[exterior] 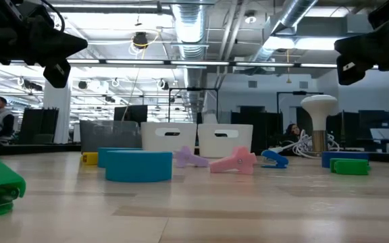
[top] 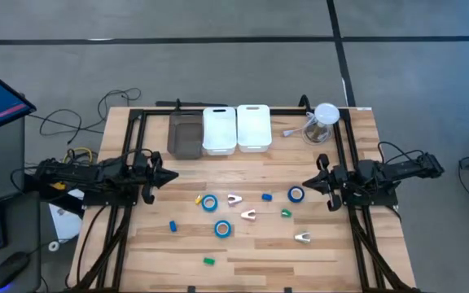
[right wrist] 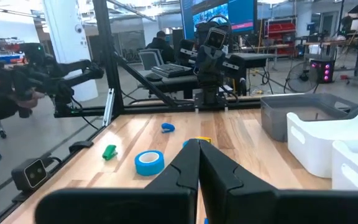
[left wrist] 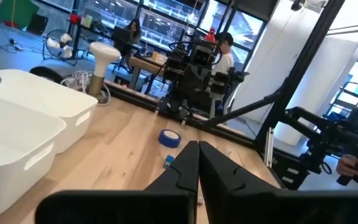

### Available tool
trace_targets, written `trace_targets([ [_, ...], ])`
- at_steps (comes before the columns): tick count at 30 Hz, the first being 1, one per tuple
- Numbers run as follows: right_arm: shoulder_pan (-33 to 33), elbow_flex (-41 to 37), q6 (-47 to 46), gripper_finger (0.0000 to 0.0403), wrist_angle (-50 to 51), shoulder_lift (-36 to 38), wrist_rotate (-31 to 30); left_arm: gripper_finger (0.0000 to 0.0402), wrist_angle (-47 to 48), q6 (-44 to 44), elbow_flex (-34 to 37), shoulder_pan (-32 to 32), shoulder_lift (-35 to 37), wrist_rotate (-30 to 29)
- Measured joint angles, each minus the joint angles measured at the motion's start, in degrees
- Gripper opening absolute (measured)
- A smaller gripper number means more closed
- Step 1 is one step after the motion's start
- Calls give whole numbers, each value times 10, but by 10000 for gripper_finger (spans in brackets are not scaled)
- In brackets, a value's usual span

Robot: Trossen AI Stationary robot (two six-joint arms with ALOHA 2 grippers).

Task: Pick and place Stapler, Stapler remover, tape
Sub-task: Put the dark blue tape into the right white bin

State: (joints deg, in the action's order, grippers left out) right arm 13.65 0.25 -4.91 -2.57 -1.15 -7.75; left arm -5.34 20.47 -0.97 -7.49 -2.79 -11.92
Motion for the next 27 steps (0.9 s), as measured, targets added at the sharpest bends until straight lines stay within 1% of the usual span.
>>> trace_targets([
  [5,0,0,2,0,-2,0,2,3,-4,0,0,0,0,0],
  [9,0,0,3,0,-39,0,0,3,-27,11,0,0,-1,0],
  [11,0,2,-22,0,-82,0,-17,3,-61,45,0,1,0,-5],
  [12,-1,8,-42,0,-87,0,-29,3,-74,54,0,2,0,-10],
  [14,0,28,-72,0,-77,-1,-55,3,-84,57,-1,2,-4,-23],
  [16,0,50,-74,0,-69,0,-78,3,-81,57,-7,2,-17,-48],
  [19,0,82,-74,0,-28,-9,-116,3,-82,57,-31,2,-60,-70],
  [22,0,121,-85,0,26,-24,-157,3,-81,44,-62,2,-125,-89],
  [24,0,146,-103,0,83,-41,-180,3,-80,30,-85,2,-174,-105],
  [27,0,191,-162,0,192,-74,-209,3,-80,20,-116,2,-244,-123],
])
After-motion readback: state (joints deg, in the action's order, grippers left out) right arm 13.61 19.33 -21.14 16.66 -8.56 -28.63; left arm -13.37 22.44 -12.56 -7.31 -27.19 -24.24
